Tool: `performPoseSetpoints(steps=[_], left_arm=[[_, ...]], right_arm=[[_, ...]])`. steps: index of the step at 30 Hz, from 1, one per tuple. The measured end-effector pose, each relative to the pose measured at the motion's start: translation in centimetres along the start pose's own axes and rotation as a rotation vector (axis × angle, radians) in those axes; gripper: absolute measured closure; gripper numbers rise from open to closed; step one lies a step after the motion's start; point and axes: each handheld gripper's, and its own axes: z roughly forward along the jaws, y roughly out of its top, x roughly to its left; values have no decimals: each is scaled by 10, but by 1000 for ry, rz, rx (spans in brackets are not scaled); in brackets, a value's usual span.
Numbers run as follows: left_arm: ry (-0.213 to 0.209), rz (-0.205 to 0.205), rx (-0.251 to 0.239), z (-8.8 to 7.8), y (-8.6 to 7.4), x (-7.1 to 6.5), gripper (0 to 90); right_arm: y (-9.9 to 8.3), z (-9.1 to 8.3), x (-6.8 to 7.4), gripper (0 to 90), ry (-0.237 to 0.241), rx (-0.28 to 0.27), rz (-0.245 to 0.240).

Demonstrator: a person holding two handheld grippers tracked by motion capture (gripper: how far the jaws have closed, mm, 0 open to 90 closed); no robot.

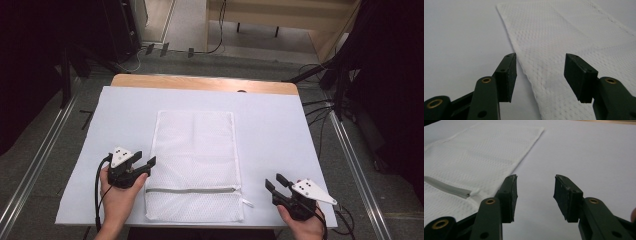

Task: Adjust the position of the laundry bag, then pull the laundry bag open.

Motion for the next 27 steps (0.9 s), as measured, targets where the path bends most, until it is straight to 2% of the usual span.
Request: performPoseSetpoints(steps=[1,5,11,16,18,20,22,27], left_arm=[[-4,4,1,-1,1,-2,439],[-33,20,-24,-4,3,-16,439],[-111,50,-3,-1,3,-39,455],[-183,92,10,2,2,-63,475],[-206,112,18,4,1,-71,488],[-243,118,31,6,-1,-77,504],[-272,122,39,7,-2,-84,518],[-317,142,49,11,-4,-100,540]], right_arm=[[0,2,3,522,11,-3,-9],[-1,9,11,498,46,25,5],[-4,16,18,445,90,65,-20],[-6,18,22,506,142,67,-19],[-7,21,24,511,178,78,-24],[-9,24,23,562,211,77,-7],[-10,26,22,616,257,99,28],[-12,29,28,629,280,138,21]])
